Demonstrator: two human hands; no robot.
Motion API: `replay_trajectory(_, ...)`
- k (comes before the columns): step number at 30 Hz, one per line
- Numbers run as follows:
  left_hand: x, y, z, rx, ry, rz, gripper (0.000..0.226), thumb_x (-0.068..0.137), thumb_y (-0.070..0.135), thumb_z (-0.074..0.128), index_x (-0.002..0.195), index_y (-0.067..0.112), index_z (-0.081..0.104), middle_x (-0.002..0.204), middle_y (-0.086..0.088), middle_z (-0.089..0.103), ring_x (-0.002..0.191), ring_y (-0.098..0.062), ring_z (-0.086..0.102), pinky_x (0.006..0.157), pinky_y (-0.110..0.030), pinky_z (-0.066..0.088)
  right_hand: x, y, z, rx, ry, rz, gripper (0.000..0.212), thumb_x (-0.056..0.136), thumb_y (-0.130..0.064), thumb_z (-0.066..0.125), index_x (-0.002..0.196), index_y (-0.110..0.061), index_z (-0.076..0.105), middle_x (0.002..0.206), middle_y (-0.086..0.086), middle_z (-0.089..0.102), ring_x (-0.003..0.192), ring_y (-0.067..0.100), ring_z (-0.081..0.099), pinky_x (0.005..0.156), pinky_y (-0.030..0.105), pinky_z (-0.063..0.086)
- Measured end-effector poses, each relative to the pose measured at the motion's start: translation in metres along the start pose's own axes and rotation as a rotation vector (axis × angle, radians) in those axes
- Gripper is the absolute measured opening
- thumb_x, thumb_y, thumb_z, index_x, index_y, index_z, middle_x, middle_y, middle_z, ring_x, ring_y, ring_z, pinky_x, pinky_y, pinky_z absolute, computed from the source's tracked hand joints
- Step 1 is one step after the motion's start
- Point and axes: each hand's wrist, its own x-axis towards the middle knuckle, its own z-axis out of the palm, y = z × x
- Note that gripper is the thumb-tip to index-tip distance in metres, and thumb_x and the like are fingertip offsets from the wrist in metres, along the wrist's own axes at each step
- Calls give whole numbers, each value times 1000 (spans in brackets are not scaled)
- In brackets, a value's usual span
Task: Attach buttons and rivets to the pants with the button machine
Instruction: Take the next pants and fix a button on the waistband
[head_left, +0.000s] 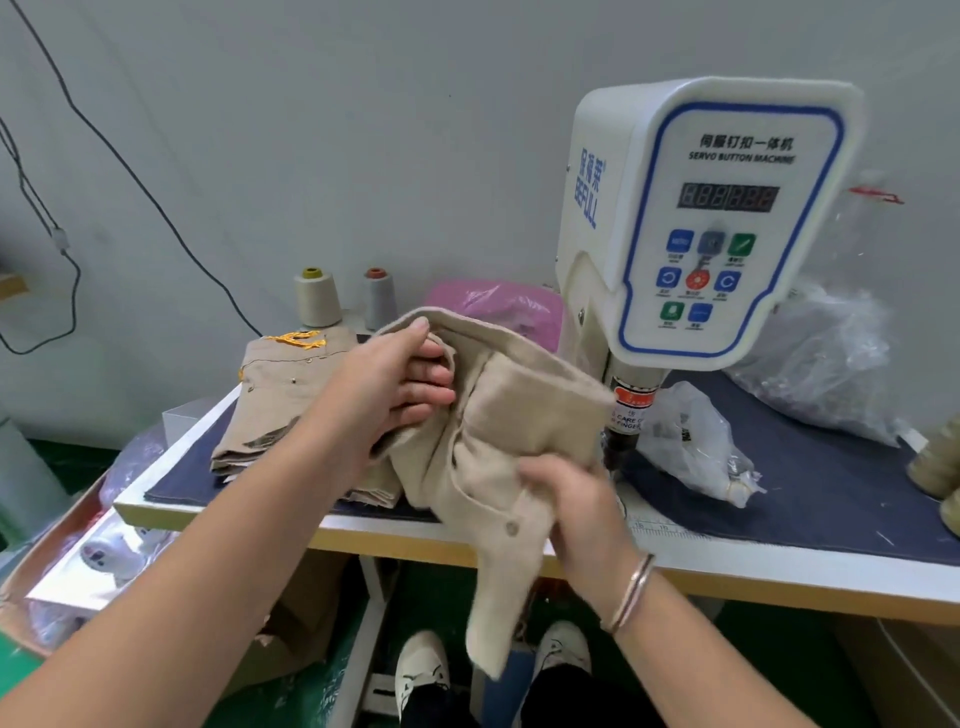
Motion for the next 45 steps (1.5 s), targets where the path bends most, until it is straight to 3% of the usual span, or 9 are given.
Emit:
replay_trajectory(9, -20, -47, -15, 695, -377, 760, 31, 87, 11, 57, 114, 24, 66, 133, 11, 54, 130, -8, 44, 105, -29, 37, -5, -6, -33, 650, -60, 400, 69, 3, 1, 81, 71, 5, 70, 75, 18, 66, 66, 34, 66, 64, 38, 57)
replay_trajectory(14, -29, -57, -8, 957, -443, 919, 34, 94, 37, 51, 128, 38, 49, 141, 6, 43, 132, -13, 38, 104, -41, 40, -7, -10, -43, 744, -168, 449, 77, 15, 5, 81, 90, 13, 69, 94, 27, 65, 81, 42, 65, 81, 49, 52)
replay_trajectory(20, -31, -29, 15, 1103, -520, 1265, 13, 98, 40, 45, 96, 28, 50, 115, 5, 44, 111, -20, 41, 94, -32, 38, -23, -11, -51, 800, -273, 413, 86, 44, -8, 78, 124, 2, 47, 109, 18, 53, 101, 35, 50, 101, 46, 32)
replay_trajectory(24, -36, -15, 24, 875, -767, 1072, 13, 97, 24, 50, 88, 15, 53, 101, 3, 60, 96, -18, 53, 86, -34, 44, -36, -26, -76, 359, 91, 314, 59, 48, -5, 78, 106, -2, 66, 87, 15, 71, 75, 28, 70, 63, 30, 57)
replay_trajectory(27, -35, -23, 28, 878, -799, 881, 8, 97, 28, 45, 91, 24, 48, 91, 9, 61, 85, -10, 54, 79, -30, 43, -48, -38, -91, -210, 294, -40, 34, 84, -3, 58, 103, -31, 66, 95, -3, 69, 90, 16, 66, 76, 24, 51)
replay_trajectory(29, -31, -31, 35, 907, -818, 805, 9, 98, 29, 45, 91, 23, 47, 85, 10, 55, 77, -7, 51, 72, -25, 42, -58, -51, -92, -451, 198, -239, 20, 86, -15, 63, 93, -33, 70, 96, -11, 68, 92, 6, 63, 80, 15, 47)
replay_trajectory(33, -19, -43, 48, 900, -836, 699, 12, 99, 17, 50, 87, 17, 46, 75, 5, 50, 67, -11, 44, 61, -19, 34, -58, -49, -96, -697, -291, 23, 22, 79, -36, 59, 92, -23, 71, 89, -9, 70, 84, 1, 62, 75, 12, 45)
replay_trajectory(39, -3, -76, 57, 816, -793, 476, 27, 102, 29, 42, 80, 42, 36, 73, 12, 43, 66, -6, 37, 61, -20, 32, -32, -21, -115, -326, -244, 276, 3, 71, -18, 66, 73, -18, 64, 69, -5, 63, 61, 5, 57, 57, 16, 45)
replay_trajectory(45, 29, -107, 69, 626, -648, 235, 15, 99, 28, 50, 85, 30, 56, 79, 17, 57, 73, 2, 49, 75, -22, 41, 11, -3, -133, -28, -36, 372, 19, 92, -12, 48, 89, -9, 67, 90, 7, 64, 86, 15, 57, 90, 31, 43)
